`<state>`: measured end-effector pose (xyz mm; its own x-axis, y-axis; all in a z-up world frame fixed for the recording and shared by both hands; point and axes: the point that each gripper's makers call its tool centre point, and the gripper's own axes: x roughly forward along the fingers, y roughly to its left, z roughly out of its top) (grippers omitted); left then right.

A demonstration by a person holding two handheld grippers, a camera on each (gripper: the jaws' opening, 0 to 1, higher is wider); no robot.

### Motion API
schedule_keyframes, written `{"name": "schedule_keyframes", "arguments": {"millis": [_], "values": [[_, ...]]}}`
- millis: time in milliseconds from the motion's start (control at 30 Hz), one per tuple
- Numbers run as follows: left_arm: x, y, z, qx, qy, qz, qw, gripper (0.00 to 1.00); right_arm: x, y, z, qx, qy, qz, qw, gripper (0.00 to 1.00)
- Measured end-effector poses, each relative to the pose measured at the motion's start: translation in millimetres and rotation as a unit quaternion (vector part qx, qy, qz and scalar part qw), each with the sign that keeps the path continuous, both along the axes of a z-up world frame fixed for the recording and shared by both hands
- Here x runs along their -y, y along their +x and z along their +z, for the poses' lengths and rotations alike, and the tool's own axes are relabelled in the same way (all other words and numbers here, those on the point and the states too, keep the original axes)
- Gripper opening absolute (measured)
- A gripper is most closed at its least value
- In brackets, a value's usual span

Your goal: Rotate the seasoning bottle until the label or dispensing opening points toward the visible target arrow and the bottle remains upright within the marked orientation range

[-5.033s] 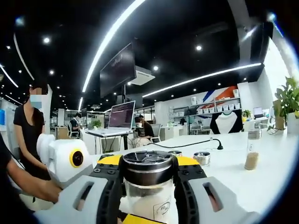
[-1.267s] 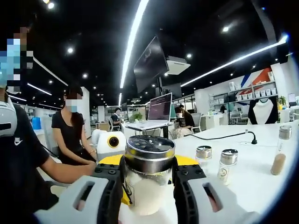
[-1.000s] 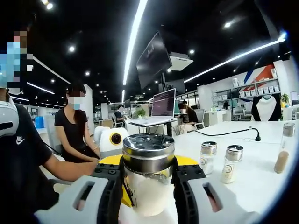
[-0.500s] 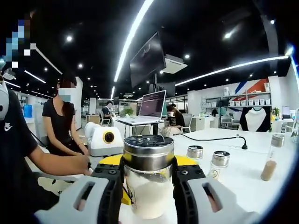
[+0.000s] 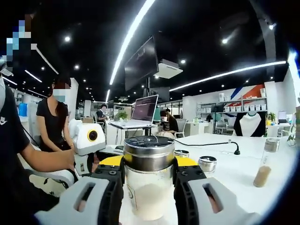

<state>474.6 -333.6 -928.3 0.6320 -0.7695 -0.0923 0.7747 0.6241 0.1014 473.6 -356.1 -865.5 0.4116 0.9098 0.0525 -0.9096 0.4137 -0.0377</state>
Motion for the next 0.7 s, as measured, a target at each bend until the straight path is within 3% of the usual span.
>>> {"name": "schedule_keyframes", "arguments": {"millis": [100, 267, 533, 700], "values": [[-7.7, 1.2, -1.6, -0.014, -0.01, 0.01, 0.9998, 0.99, 4.0, 9.5, 2.1, -0.014, 0.014, 0.002, 0.9998, 0.38], [-25.7, -2.2, 1.9, -0.041, -0.041, 0.017, 0.9982, 1.0, 11.5, 23.5, 1.9, -0.002, -0.003, -0.003, 1.0, 0.38], [-42.2, -3.9, 5.5, -0.034, -0.047, 0.039, 0.9976, 1.0, 34.2, 50.3, -1.0, -0.012, -0.012, -0.026, 0.9995, 0.38], [-44.0, -4.1, 5.2, -0.036, -0.049, 0.043, 0.9973, 1.0, 49.9, 66.2, 0.8, -0.026, 0.005, -0.032, 0.9991, 0.38]]}}
